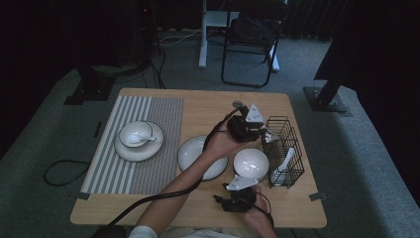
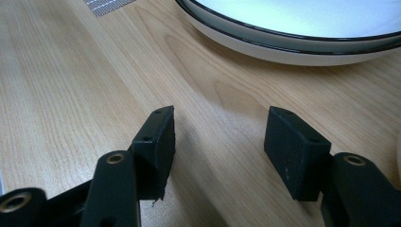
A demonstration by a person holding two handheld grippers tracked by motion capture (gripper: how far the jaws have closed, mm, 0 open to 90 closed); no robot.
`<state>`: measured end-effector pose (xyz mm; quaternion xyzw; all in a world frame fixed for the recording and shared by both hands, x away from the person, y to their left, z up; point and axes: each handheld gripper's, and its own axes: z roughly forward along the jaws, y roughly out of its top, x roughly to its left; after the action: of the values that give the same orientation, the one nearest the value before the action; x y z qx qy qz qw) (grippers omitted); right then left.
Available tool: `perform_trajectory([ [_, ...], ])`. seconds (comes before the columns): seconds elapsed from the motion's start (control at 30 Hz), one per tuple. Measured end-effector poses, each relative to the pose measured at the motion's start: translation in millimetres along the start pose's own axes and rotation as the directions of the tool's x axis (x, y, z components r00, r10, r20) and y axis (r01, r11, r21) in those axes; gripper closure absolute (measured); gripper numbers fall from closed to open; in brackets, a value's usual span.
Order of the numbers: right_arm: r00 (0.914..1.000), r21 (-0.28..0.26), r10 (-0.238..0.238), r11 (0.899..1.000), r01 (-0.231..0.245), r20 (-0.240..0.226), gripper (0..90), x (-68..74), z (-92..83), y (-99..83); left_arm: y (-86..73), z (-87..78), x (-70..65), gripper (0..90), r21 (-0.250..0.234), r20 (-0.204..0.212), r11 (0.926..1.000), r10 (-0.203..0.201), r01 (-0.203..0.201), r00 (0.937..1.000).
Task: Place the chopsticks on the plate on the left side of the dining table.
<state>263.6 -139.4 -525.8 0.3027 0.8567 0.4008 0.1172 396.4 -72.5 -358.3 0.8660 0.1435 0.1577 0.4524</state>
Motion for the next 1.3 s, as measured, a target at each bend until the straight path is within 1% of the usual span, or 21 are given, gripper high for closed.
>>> perform_trajectory([
  [0.07, 1.0, 0.0, 0.0, 1.0, 0.0, 0.0, 43.2, -0.1, 0.0, 0.0, 0.0, 3.8, 2.0, 78.5, 0.001, 0.012, 0.9999, -0.016, 0.016, 0.9998],
  [0.27, 1.0, 0.0, 0.002, 1.0, -0.002, -0.002, 43.2, 0.0, -0.1, 0.0, 0.3, 17.1, 4.4, 79.6, 0.027, 0.022, 0.9991, -0.033, 0.032, 0.9992],
  [0.37, 1.0, 0.001, 0.002, 1.0, -0.002, -0.002, 43.2, 0.1, -0.1, 0.0, 2.5, 23.6, 5.3, 79.6, 0.045, 0.027, 0.9985, -0.033, 0.032, 0.9991],
  [0.43, 1.0, 0.002, 0.003, 1.0, -0.003, -0.001, 43.2, 0.1, -0.1, -0.1, 4.2, 27.0, 5.3, 79.6, 0.05, 0.031, 0.998, -0.04, 0.038, 0.9987],
  [0.57, 1.0, 0.0, 0.003, 1.0, -0.003, -0.002, 43.2, 0.1, -0.2, -0.1, 5.5, 32.1, 4.4, 80.9, 0.069, 0.033, 0.9971, -0.035, 0.033, 0.9988],
  [0.6, 1.0, 0.0, 0.003, 1.0, -0.003, -0.003, 43.2, 0.0, -0.3, -0.1, 5.4, 32.8, 4.5, 81.0, 0.066, 0.034, 0.9972, -0.038, 0.036, 0.9987],
  [0.83, 1.0, 0.0, 0.003, 1.0, -0.003, -0.003, 43.2, -0.1, -0.3, -0.2, 5.3, 32.6, 6.4, 82.9, 0.06, 0.013, 0.9972, -0.046, 0.045, 0.9989],
  [0.97, 1.0, 0.0, 0.003, 1.0, -0.003, -0.003, 43.2, -0.1, -0.3, -0.2, 4.9, 32.2, 4.8, 84.3, 0.053, -0.011, 0.9978, -0.041, 0.041, 0.9991],
  [1.17, 1.0, 0.001, 0.002, 1.0, -0.002, -0.002, 43.0, 0.1, -0.4, -0.2, 4.7, 27.9, 7.0, 84.8, 0.038, -0.013, 0.9981, -0.048, 0.048, 0.9988],
  [1.3, 1.0, 0.0, 0.001, 1.0, -0.001, -0.003, 42.9, 0.0, -0.3, -0.3, 7.9, 21.4, 6.7, 84.8, 0.03, -0.017, 0.999, -0.032, 0.032, 0.9994],
])
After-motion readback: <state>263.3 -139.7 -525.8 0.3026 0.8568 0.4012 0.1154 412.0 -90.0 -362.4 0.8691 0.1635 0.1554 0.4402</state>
